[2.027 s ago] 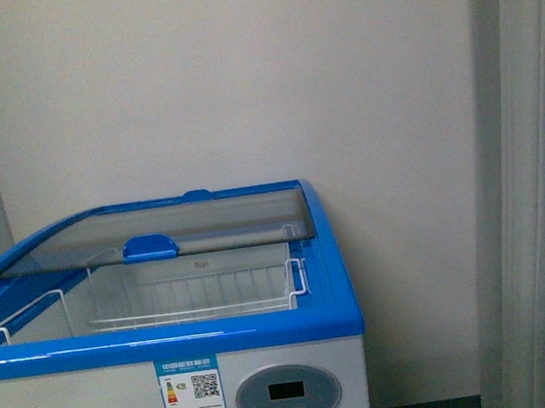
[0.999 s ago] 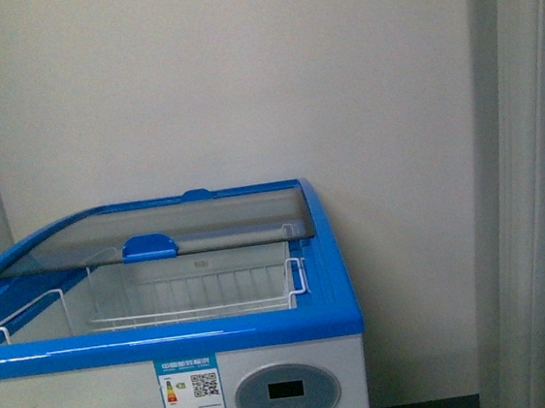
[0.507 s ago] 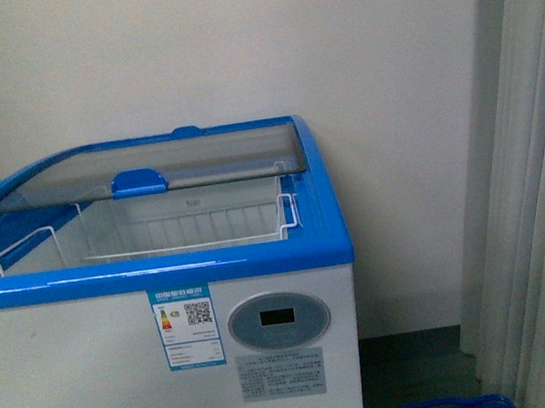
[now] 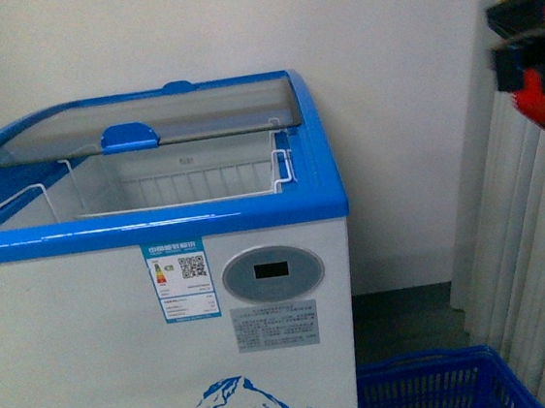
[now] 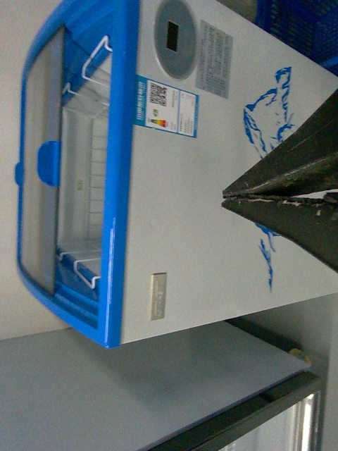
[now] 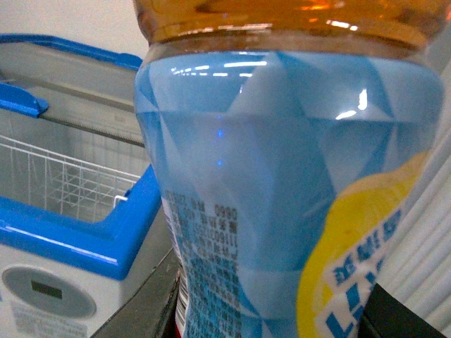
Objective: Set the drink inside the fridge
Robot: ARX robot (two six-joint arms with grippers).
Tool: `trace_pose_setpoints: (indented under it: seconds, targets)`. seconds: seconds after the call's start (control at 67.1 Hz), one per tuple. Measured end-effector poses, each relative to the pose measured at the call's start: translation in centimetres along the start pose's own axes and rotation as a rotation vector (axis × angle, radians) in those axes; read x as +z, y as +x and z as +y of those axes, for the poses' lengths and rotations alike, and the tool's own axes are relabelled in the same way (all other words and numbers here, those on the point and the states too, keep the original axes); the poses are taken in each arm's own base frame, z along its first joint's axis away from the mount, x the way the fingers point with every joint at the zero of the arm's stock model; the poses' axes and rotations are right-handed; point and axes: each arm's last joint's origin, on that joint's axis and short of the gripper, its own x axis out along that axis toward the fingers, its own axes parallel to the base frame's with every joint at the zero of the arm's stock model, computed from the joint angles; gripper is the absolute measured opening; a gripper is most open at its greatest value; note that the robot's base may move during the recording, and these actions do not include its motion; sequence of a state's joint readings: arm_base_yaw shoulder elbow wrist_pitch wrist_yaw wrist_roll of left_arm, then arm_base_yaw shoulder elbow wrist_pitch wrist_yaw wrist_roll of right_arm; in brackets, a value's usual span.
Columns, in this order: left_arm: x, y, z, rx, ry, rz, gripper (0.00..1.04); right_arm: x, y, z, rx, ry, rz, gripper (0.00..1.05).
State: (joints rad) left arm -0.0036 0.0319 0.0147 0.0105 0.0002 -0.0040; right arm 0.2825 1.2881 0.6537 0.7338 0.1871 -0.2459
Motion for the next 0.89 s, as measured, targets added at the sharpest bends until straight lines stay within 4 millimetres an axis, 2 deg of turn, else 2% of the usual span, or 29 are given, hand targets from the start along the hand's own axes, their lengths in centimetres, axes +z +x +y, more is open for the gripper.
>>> trace_pose_setpoints:
  seconds: [0.134,0.313,0.388,0.432,0.477,0.745,0.894]
  targets:
    - [0.1,-0.1,0.0,0.000,0.000,-0.016,0.03,1.4,3.6,1.7,0.034,-0.037,-0.011,0.40]
    - [0.1,-0.2,0.0,0.000,-0.001,-0.017,0.04,2.6,7.3,4.2,0.091,-0.089,-0.001,0.40]
    - [0.1,-0.2,0.0,0.000,0.000,-0.017,0.24,3.4,9.6,6.4,0.139,-0.137,0.003,0.40]
    - [0.1,-0.2,0.0,0.000,0.000,-0.016,0.31,3.6,10.4,7.2,0.153,-0.147,0.002,0.40]
    - [0.1,-0.2,0.0,0.000,0.000,-0.016,0.36,3.9,11.0,7.8,0.164,-0.159,0.001,0.40]
    - [0.1,-0.2,0.0,0.000,0.000,-0.016,0.78,5.6,14.5,12.1,0.232,-0.232,-0.027,0.40]
    - [0.1,-0.2,0.0,0.000,0.000,-0.016,0.98,5.5,16.4,14.3,0.268,-0.269,-0.021,0.40]
